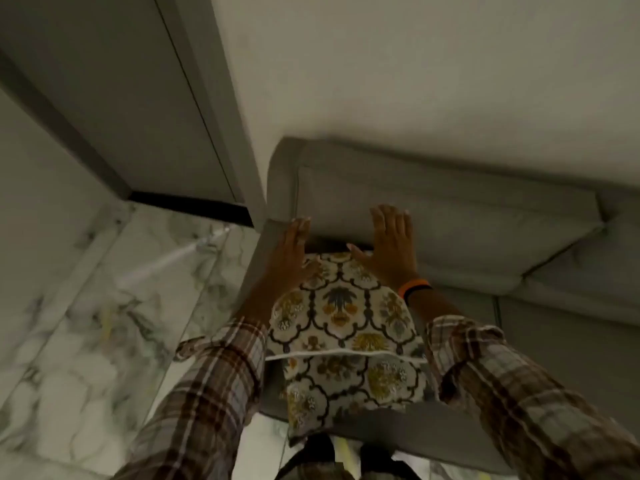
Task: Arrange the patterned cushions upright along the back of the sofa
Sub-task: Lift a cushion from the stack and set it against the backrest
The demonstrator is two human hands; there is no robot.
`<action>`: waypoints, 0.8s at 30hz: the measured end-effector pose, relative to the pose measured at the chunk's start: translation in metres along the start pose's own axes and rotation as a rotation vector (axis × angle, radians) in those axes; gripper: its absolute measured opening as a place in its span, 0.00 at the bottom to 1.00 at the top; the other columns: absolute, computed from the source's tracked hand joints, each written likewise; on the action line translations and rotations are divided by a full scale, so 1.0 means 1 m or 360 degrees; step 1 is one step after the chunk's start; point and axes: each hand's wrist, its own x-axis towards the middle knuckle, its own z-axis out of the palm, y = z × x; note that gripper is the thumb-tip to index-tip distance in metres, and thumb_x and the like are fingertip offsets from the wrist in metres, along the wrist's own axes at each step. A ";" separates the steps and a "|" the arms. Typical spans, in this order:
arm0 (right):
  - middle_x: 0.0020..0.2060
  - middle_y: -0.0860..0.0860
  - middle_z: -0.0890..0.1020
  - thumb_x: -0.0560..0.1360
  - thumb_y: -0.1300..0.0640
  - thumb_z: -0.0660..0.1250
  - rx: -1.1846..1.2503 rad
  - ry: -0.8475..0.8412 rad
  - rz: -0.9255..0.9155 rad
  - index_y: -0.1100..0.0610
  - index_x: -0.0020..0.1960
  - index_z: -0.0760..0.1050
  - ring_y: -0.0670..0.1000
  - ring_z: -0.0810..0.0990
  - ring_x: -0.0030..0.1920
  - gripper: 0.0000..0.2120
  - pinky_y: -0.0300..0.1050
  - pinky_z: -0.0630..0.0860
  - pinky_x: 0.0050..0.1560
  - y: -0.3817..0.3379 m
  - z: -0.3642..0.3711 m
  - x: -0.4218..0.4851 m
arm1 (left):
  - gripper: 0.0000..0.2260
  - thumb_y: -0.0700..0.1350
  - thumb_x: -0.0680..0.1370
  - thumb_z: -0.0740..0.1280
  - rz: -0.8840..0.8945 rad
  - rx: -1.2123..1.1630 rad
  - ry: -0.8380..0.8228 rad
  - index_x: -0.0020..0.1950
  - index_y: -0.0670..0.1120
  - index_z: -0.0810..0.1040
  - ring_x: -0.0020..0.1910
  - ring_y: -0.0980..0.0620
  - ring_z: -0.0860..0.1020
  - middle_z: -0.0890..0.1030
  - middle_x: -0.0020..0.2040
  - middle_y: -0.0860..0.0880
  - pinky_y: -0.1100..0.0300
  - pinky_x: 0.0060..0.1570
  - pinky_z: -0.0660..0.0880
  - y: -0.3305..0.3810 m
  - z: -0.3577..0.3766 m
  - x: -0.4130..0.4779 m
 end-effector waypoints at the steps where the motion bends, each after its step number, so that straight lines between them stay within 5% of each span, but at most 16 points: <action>1: 0.76 0.63 0.71 0.75 0.34 0.65 0.0047 -0.0103 0.0052 0.61 0.78 0.67 0.65 0.66 0.78 0.42 0.67 0.57 0.80 0.006 0.015 -0.011 | 0.37 0.58 0.78 0.61 -0.0092 -0.0102 -0.0086 0.79 0.45 0.49 0.79 0.42 0.52 0.53 0.80 0.42 0.43 0.75 0.59 -0.006 0.013 -0.005; 6: 0.80 0.60 0.64 0.76 0.34 0.66 0.0245 -0.0479 0.0641 0.57 0.82 0.59 0.62 0.62 0.80 0.43 0.61 0.62 0.78 0.039 0.073 -0.066 | 0.41 0.61 0.76 0.65 -0.0862 -0.0591 -0.0307 0.79 0.49 0.45 0.78 0.41 0.54 0.51 0.80 0.43 0.40 0.75 0.57 -0.023 0.070 -0.026; 12: 0.74 0.52 0.74 0.74 0.34 0.72 0.1357 -0.0758 0.1522 0.54 0.83 0.57 0.61 0.75 0.72 0.47 0.58 0.73 0.72 0.067 0.113 -0.079 | 0.39 0.55 0.76 0.69 -0.1758 -0.1449 -0.0251 0.79 0.46 0.50 0.73 0.40 0.65 0.61 0.77 0.41 0.49 0.68 0.66 -0.040 0.096 -0.028; 16: 0.65 0.57 0.84 0.57 0.28 0.80 0.1799 -0.0831 0.1586 0.55 0.74 0.74 0.61 0.84 0.62 0.53 0.59 0.81 0.65 0.089 0.100 -0.082 | 0.34 0.53 0.71 0.74 -0.1719 -0.1828 -0.0168 0.73 0.46 0.67 0.60 0.48 0.77 0.74 0.68 0.47 0.57 0.51 0.75 -0.026 0.083 -0.028; 19: 0.63 0.54 0.84 0.73 0.43 0.77 0.1939 -0.0762 0.1423 0.53 0.69 0.77 0.56 0.85 0.60 0.29 0.51 0.85 0.56 0.104 0.071 -0.099 | 0.32 0.50 0.70 0.77 -0.1589 -0.1812 -0.0037 0.71 0.48 0.70 0.60 0.49 0.77 0.76 0.64 0.52 0.55 0.53 0.77 0.002 0.078 -0.032; 24: 0.67 0.48 0.82 0.76 0.52 0.76 0.1951 -0.0452 0.1305 0.47 0.77 0.69 0.52 0.83 0.63 0.32 0.55 0.82 0.60 0.154 0.019 -0.141 | 0.38 0.45 0.70 0.76 -0.1372 -0.1717 -0.0146 0.76 0.47 0.62 0.66 0.49 0.71 0.70 0.69 0.50 0.53 0.64 0.71 0.083 0.084 -0.040</action>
